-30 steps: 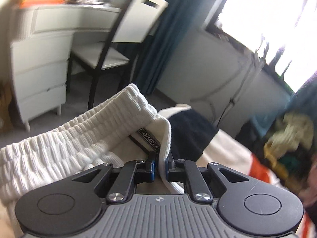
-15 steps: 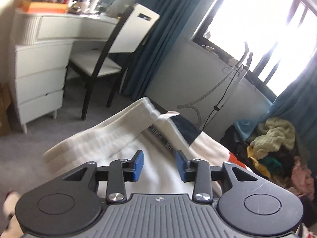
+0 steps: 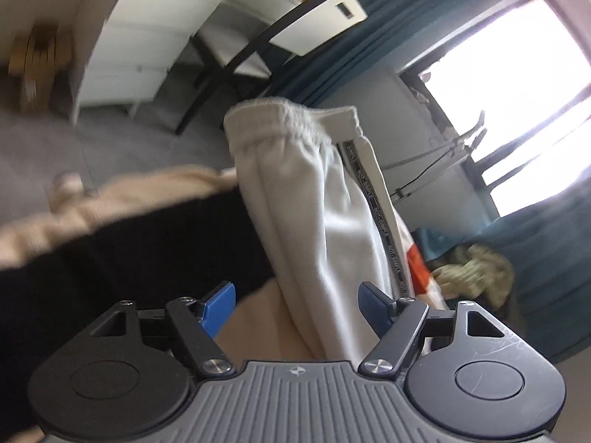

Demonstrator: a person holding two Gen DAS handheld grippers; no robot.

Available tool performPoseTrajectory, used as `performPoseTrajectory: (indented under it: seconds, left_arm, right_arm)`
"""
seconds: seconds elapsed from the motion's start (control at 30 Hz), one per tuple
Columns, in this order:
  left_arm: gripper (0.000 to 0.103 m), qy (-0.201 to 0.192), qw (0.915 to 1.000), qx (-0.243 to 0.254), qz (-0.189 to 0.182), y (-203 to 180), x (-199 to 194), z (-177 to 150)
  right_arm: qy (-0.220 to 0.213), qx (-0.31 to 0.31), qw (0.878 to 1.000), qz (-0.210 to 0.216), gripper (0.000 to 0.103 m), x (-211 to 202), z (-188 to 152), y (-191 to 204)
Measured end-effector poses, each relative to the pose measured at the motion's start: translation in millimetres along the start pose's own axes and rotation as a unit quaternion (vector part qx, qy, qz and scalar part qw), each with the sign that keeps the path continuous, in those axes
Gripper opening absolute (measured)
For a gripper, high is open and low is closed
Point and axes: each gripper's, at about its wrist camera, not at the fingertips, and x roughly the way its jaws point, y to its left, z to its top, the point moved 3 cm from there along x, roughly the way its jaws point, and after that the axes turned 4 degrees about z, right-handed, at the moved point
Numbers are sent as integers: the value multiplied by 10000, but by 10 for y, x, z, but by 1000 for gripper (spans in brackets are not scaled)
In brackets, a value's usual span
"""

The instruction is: Fold clothes

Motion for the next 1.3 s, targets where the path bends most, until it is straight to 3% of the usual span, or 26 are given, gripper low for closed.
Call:
performPoseTrajectory:
  seconds: [0.1,0.2,0.33,0.43,0.47,0.6,0.63,0.73,1.0,1.2,1.3]
  left_arm:
    - [70,44,9993,-370,-44,89,245,-2]
    - [69,-366,9973,-519,-373,126,414,90]
    - [59,-864,9932,-480,-617,130,550,284]
    - [38,-989,9910,-726,-537,204,698,418]
    - [22,-1028,9903,-769,-531,215,743,468]
    - [11,-1269,9893,-459,-551,14,777,577]
    - [10,-1351,9887,-354,-550,-58,748,595]
    - [10,-1542,9861,-156,-603,-227,552,624]
    - [9,-1613,9791,-203,-1218,-202,-311,511]
    - [9,-1590,9762,-515,-1380,134,-1029,457]
    - [9,-1501,9792,-589,-1229,377,-1226,479]
  right_arm:
    - [9,-102,9999,65,59,102,40,-5]
    - [-146,23,9995,291,58,273,127,-50]
    - [-501,162,9975,476,32,564,307,-163]
    - [-772,290,9949,578,29,763,460,-229]
    - [-860,350,9939,598,29,809,512,-228]
    - [-1012,323,9929,530,28,954,643,-152]
    - [-1040,254,9930,508,21,956,644,-128]
    - [-1142,108,9919,552,14,868,621,-70]
    - [-1166,161,9886,939,13,119,473,45]
    - [-1065,65,9896,965,13,-510,403,-41]
    - [-988,143,9915,836,13,-699,403,-184]
